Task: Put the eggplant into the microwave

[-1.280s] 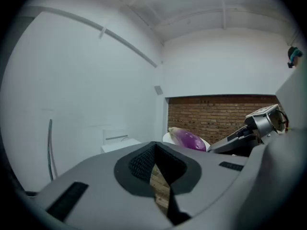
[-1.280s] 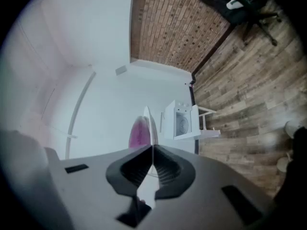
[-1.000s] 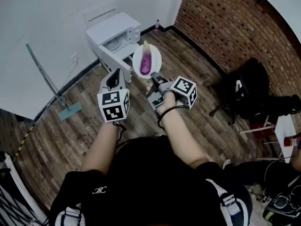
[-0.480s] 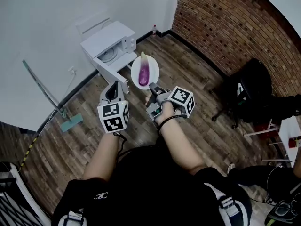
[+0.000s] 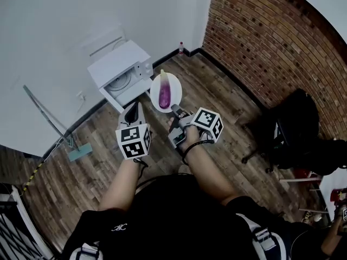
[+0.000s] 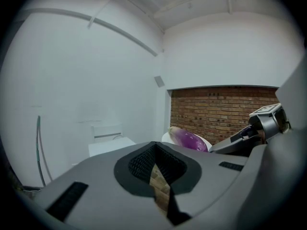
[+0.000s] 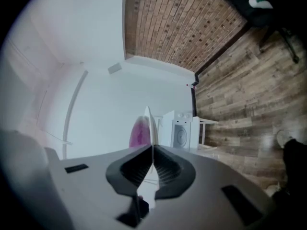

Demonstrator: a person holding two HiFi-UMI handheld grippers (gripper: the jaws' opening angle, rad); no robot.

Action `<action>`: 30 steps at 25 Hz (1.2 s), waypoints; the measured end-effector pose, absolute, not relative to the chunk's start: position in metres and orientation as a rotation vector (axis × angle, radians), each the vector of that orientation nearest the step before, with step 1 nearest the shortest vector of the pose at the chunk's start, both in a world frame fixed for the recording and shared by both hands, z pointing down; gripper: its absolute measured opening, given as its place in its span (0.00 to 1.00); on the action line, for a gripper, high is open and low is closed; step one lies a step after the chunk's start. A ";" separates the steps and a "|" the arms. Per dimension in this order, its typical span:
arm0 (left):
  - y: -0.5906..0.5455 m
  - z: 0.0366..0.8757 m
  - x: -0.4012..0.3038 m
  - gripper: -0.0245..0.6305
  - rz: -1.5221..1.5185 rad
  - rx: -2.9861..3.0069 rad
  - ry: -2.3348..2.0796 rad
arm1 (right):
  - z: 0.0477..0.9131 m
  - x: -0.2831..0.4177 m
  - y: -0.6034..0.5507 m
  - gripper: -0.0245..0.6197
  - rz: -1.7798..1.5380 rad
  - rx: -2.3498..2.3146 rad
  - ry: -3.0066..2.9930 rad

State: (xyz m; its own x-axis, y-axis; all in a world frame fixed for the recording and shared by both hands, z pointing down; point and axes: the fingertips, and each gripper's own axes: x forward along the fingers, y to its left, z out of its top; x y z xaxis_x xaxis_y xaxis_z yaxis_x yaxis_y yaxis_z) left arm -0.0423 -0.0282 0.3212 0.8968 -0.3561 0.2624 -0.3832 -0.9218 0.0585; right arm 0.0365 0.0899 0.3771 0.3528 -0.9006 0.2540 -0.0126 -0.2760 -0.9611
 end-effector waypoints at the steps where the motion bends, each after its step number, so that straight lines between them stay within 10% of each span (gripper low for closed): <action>1: -0.026 0.322 -0.030 0.03 0.379 2.945 -0.594 | 0.377 0.049 0.091 0.07 -1.107 -1.598 0.853; 30: -0.129 0.350 0.124 0.03 0.341 2.843 -0.838 | 0.408 0.211 -0.019 0.07 -1.323 -1.496 1.085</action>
State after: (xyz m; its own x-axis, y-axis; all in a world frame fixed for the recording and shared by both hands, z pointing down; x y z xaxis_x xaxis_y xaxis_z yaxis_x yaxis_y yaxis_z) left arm 0.1240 -0.1290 0.3499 0.8171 -0.5142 0.2606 -0.5502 -0.8306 0.0864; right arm 0.2114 -0.0189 0.4075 0.0672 -0.9615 0.2663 -0.0725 -0.2709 -0.9599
